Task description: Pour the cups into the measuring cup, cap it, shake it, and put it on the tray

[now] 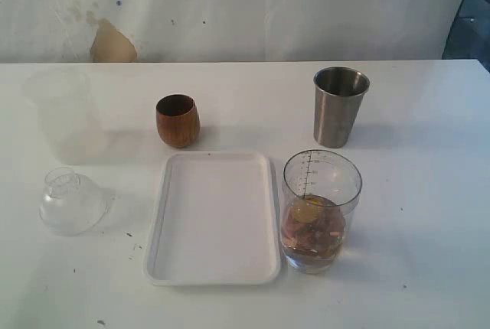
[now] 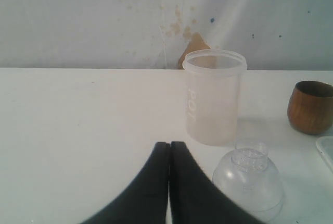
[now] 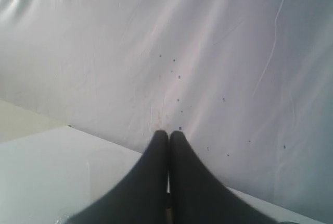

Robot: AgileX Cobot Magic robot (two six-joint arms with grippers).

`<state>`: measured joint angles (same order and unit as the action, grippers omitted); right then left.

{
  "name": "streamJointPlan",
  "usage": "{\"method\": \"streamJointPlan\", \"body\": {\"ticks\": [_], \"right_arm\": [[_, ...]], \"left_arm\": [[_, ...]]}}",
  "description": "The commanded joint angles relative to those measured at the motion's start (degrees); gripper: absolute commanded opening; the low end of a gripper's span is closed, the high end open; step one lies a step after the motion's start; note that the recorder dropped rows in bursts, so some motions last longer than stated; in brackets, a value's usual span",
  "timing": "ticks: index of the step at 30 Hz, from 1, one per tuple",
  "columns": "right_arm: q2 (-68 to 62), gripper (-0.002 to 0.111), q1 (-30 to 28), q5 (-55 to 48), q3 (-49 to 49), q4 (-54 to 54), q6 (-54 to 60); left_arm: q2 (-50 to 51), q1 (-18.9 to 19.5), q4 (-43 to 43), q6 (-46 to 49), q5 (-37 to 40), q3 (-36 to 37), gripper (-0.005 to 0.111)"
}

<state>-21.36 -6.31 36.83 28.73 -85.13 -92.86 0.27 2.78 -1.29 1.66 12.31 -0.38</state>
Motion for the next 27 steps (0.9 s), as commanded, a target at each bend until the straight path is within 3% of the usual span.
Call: {"method": "streamJointPlan", "body": {"ticks": [1, 8, 11, 13, 15, 18, 21, 23, 27], "right_arm": [[0.3, 0.000, -0.5, 1.0, -0.2, -0.4, -0.5], [0.3, 0.000, -0.5, -2.9, -0.2, -0.1, 2.2], [0.3, 0.000, 0.0, -7.3, -0.2, 6.5, 4.9], [0.3, 0.000, 0.0, -6.9, -0.5, 16.0, 14.9], [0.3, 0.000, 0.0, -3.7, -2.0, 30.7, 32.1], [0.3, 0.000, 0.0, 8.4, -6.1, 53.5, 54.2], [1.2, 0.000, 0.1, 19.2, -11.5, 64.7, 69.1], [3.6, 0.000, 0.7, 17.7, -14.9, 67.9, 75.7], [12.1, 0.000, 1.7, 3.5, -20.7, 73.6, 80.7]], "left_arm": [[-0.3, 0.0, -0.1, -0.1, -0.6, 0.4, 0.001], [-0.3, 0.0, -0.1, -0.1, -0.6, 0.4, 0.001], [-0.3, 0.0, -0.1, -0.1, -0.6, 0.4, 0.001], [-0.3, 0.0, -0.1, -0.1, -0.6, 0.4, 0.001], [-0.3, 0.0, -0.1, -0.1, -0.6, 0.4, 0.001], [-0.3, 0.0, -0.1, -0.1, -0.6, 0.4, 0.001], [-0.3, 0.0, -0.1, -0.1, -0.6, 0.4, 0.001], [-0.3, 0.0, -0.1, -0.1, -0.6, 0.4, 0.001], [-0.3, 0.0, -0.1, -0.1, -0.6, 0.4, 0.001]]}}
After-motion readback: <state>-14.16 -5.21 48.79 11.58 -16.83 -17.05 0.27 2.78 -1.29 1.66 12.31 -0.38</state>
